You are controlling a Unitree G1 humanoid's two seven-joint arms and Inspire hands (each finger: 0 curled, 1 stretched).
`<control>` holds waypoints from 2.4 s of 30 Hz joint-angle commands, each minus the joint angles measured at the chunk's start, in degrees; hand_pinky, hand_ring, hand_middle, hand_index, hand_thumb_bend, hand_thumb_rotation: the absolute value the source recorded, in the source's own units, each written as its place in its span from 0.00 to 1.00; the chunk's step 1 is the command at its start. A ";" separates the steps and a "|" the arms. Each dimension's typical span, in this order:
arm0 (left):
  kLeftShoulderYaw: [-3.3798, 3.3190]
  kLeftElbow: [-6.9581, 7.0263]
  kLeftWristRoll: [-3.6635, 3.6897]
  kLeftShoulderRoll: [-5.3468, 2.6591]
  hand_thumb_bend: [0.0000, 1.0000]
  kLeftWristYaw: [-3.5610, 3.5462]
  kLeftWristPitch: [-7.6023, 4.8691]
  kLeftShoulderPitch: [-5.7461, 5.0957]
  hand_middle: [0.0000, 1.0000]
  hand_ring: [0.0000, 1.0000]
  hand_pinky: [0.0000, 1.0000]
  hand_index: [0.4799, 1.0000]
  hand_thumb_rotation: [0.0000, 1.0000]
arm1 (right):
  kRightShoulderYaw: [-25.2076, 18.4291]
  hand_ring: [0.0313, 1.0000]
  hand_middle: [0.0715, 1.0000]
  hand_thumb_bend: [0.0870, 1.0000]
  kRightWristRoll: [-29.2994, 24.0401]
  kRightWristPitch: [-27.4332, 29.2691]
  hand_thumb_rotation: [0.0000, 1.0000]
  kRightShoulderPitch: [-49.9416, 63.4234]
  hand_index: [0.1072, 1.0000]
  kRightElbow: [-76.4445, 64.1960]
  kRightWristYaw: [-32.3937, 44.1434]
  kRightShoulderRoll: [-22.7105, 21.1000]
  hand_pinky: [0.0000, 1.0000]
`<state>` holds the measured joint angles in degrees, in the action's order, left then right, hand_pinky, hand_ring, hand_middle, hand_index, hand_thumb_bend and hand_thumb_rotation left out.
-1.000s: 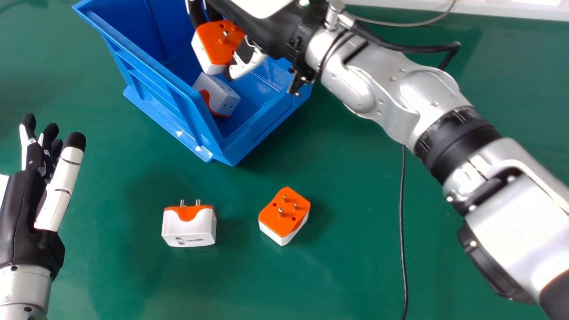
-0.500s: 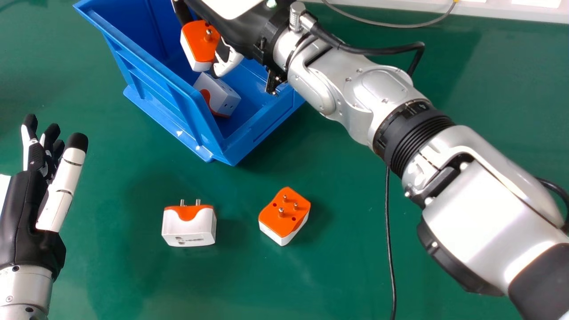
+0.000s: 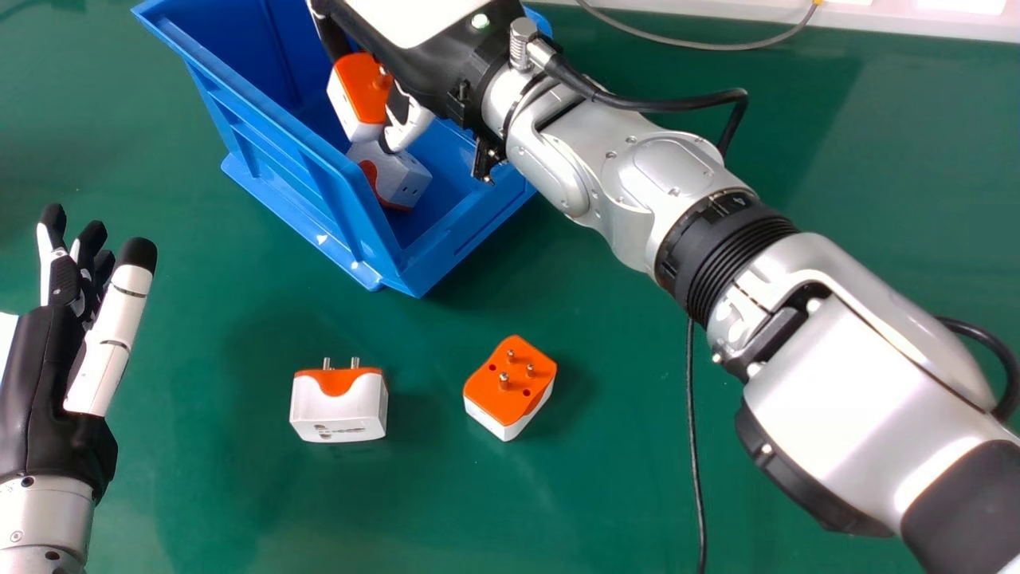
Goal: Pick all objects and put in blue box
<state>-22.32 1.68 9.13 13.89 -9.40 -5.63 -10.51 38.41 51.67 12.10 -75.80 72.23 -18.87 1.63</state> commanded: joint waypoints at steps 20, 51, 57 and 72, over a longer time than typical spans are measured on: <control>0.19 1.71 0.22 0.29 0.60 0.60 -0.49 -0.04 1.00 1.00 1.00 1.00 0.75 | -0.22 0.99 0.99 0.61 -0.88 -1.45 0.41 1.23 0.99 -3.26 -4.34 -2.42 0.98; -0.11 2.92 0.31 0.64 0.60 -0.08 -0.87 -1.29 1.00 1.00 1.00 1.00 0.76 | -17.50 1.00 1.00 0.56 -1.63 2.81 0.49 55.35 1.00 -71.68 -9.45 -19.76 1.00; -0.26 2.45 0.43 0.72 0.61 -0.04 -0.92 -1.23 1.00 1.00 1.00 1.00 0.76 | -19.85 1.00 1.00 0.55 -3.24 4.20 0.52 66.54 1.00 -77.90 -8.50 -21.02 1.00; -0.22 2.94 0.53 0.14 0.61 0.40 -0.89 -1.56 1.00 1.00 1.00 1.00 0.76 | -19.45 1.00 1.00 0.56 -4.05 0.87 0.56 83.45 0.99 -80.64 -0.47 -19.09 0.96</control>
<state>-22.11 3.36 9.21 14.05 -9.56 -5.63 -11.99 18.60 48.19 13.07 7.63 -7.31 -19.96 -18.26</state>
